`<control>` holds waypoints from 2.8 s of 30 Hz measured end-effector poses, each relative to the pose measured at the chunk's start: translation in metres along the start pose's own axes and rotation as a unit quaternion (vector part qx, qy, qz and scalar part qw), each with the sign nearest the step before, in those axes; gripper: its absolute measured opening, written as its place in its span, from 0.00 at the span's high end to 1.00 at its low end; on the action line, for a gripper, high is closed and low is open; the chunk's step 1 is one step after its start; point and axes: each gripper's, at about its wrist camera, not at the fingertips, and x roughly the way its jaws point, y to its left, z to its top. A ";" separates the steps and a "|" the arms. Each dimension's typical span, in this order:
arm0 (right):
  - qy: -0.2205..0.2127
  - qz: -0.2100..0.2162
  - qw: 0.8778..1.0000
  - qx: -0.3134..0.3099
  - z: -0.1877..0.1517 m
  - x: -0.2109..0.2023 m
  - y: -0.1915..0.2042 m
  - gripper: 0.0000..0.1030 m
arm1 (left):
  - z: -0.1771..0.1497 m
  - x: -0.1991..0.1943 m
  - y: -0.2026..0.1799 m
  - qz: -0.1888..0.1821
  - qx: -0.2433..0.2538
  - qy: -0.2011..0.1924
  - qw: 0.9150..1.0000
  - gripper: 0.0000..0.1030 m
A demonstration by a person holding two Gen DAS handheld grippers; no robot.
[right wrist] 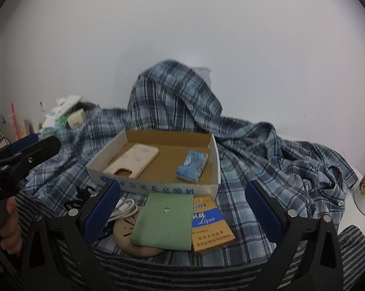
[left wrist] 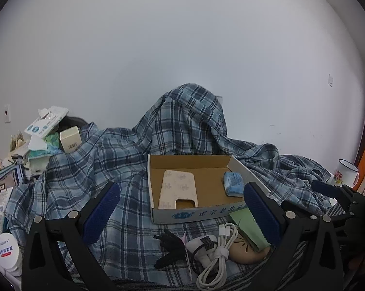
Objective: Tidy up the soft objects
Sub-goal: 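Grasp the green card pouch with the right tool, then grasp the white coiled cable with the left tool while the right tool holds the pouch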
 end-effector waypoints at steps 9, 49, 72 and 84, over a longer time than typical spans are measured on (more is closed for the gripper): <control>0.131 0.022 0.990 0.042 -0.004 0.040 0.002 0.01 | 0.000 -0.001 0.002 0.003 -0.004 0.000 1.000 0.00; -0.002 -0.036 0.998 -0.050 -0.003 -0.019 -0.001 0.32 | -0.002 -0.003 -0.004 0.001 0.001 0.004 1.000 0.00; 0.012 -0.020 1.000 -0.007 -0.007 -0.015 -0.014 0.32 | -0.041 0.053 -0.035 -0.148 0.052 0.271 0.950 0.68; 0.013 -0.019 1.000 -0.007 -0.006 -0.013 -0.014 0.32 | -0.052 0.070 -0.037 -0.117 0.071 0.306 0.942 0.80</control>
